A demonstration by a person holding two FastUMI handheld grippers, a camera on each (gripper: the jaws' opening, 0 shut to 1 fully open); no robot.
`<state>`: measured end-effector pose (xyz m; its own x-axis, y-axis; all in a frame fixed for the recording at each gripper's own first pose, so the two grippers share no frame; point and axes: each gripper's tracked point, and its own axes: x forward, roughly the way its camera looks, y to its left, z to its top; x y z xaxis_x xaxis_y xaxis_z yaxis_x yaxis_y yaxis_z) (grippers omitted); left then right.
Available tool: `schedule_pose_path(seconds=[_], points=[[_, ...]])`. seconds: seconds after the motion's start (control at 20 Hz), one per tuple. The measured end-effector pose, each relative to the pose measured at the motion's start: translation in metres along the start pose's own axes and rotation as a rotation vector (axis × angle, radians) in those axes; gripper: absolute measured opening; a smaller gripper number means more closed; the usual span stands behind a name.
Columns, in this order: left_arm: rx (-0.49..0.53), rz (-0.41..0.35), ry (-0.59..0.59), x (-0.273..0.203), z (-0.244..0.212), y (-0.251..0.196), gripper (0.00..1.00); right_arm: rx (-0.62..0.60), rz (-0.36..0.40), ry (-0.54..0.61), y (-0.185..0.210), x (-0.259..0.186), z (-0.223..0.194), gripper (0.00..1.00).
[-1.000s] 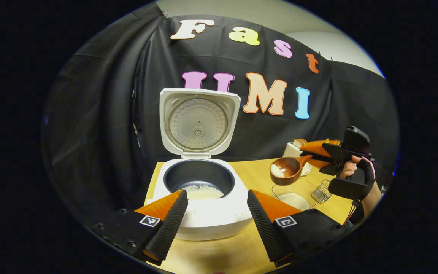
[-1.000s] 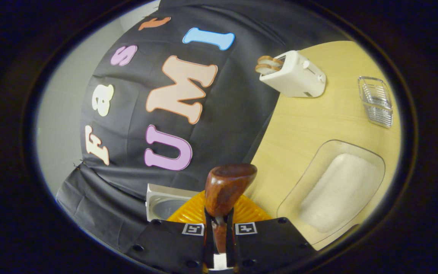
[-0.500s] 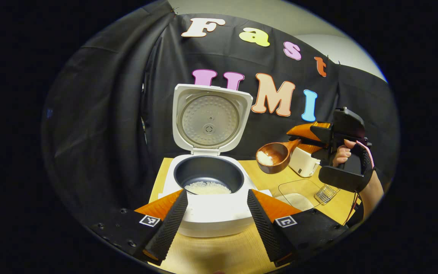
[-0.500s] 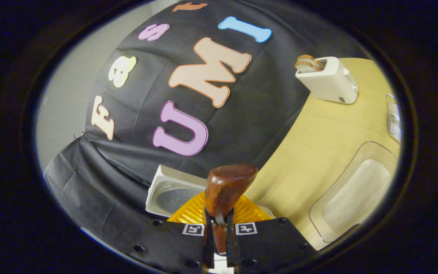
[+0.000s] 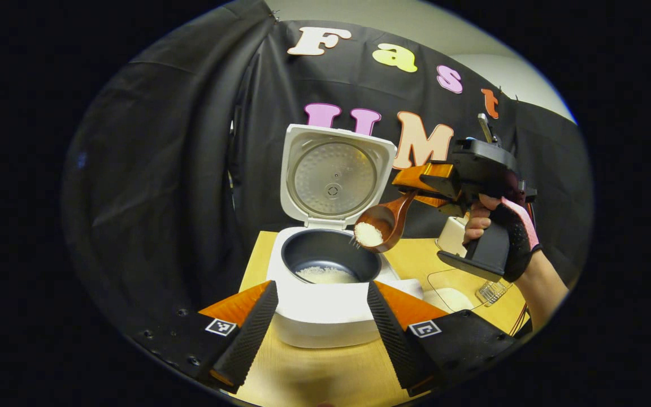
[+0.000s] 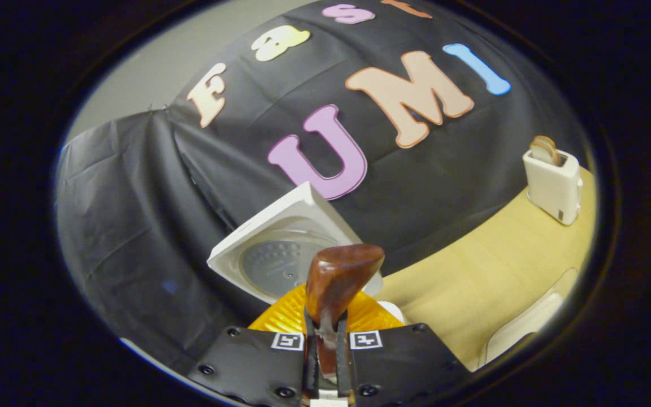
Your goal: Close the left gripper, press the button to open the rice cooker; take a wooden spoon from the chopstick holder with the right hand, scoop a spoonful of rice and pour it into the rice cooker, then put the wooden spoon back into the chopstick holder.
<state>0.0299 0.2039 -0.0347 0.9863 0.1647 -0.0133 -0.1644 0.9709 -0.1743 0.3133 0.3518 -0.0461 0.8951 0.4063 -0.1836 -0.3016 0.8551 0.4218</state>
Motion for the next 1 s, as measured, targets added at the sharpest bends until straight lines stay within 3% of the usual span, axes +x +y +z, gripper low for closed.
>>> schedule_pose_path(seconds=[0.25, 0.5, 0.7, 0.8, 1.0], points=[[-0.011, 0.035, -0.010, -0.007, -0.001, 0.015, 0.94, -0.304, 0.040, -0.046, 0.037, 0.006, -0.004, 0.17], [-0.030, 0.053, -0.017, -0.009, -0.002, 0.024, 0.94, -0.534, 0.146, -0.097, 0.069, -0.005, -0.014, 0.14], [-0.033, 0.055, -0.024, -0.009, -0.002, 0.025, 0.94, -0.787, 0.145, -0.166, 0.079, -0.013, -0.012, 0.17], [-0.037, 0.053, -0.026, -0.008, 0.000, 0.024, 0.94, -0.837, 0.154, -0.176, 0.079, -0.011, -0.015, 0.14], [-0.037, 0.059, -0.025, -0.007, -0.002, 0.026, 0.94, -0.794, 0.151, -0.151, 0.074, -0.008, -0.022, 0.14]])
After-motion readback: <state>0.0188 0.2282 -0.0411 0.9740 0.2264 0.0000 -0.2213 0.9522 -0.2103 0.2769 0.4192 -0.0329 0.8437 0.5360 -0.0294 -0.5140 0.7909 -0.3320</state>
